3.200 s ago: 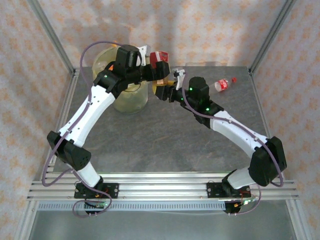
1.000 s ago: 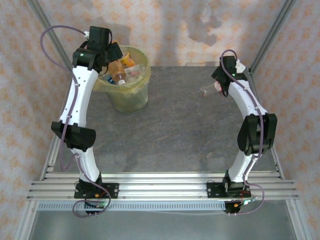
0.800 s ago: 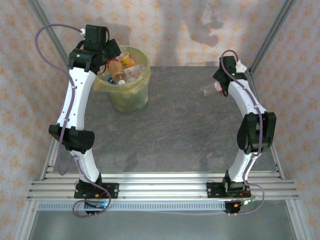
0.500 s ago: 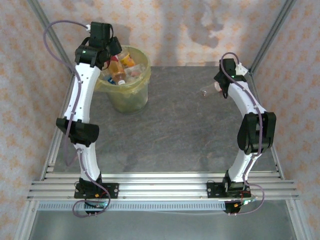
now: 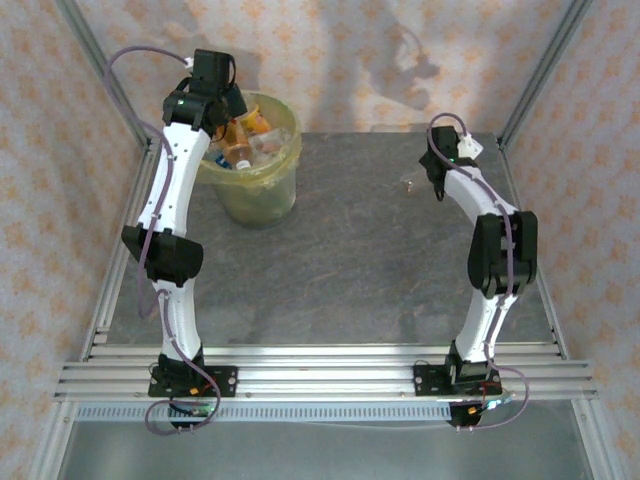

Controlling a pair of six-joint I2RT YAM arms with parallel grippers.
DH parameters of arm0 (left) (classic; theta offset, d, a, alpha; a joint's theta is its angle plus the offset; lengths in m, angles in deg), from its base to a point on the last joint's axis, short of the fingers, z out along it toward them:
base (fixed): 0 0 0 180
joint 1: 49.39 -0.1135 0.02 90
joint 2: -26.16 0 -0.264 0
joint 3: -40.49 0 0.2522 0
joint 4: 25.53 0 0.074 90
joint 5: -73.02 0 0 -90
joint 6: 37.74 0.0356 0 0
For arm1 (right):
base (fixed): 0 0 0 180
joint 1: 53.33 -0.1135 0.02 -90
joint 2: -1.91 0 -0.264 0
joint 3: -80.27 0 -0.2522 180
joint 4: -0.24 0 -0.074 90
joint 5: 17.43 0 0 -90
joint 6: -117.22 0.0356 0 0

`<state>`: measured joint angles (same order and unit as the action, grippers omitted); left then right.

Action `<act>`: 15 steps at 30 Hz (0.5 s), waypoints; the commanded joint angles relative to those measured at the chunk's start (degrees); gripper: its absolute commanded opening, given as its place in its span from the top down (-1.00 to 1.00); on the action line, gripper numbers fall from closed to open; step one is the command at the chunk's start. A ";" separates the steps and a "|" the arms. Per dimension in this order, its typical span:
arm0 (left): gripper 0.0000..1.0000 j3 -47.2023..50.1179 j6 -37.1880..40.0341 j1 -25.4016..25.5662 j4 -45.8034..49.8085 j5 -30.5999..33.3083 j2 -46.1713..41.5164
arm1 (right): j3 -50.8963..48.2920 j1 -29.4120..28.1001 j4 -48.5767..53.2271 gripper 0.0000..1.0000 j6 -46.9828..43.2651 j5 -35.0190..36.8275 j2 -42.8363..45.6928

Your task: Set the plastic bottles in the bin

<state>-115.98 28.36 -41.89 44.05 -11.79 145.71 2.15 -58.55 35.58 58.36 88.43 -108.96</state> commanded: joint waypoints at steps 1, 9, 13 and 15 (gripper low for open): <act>0.09 1.07 0.62 -0.89 1.59 1.57 0.97 | 3.28 -0.15 1.23 -0.98 1.05 0.94 -3.64; 0.10 5.77 -0.20 -0.93 -0.33 1.22 -1.02 | 7.47 -0.15 2.63 -0.98 2.21 -2.28 -9.55; 0.08 5.96 -0.49 -0.96 -0.08 0.77 -1.53 | 9.49 -0.06 3.66 -0.98 3.37 -3.92 -12.23; 0.06 5.95 -0.67 -0.95 -0.18 0.19 -1.90 | 10.13 -0.07 3.80 -0.98 3.81 -4.66 -13.33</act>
<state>-111.41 28.36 -42.43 42.36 -11.42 145.69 10.34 -58.55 37.13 60.50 84.76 -120.50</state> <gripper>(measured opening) 0.465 0.991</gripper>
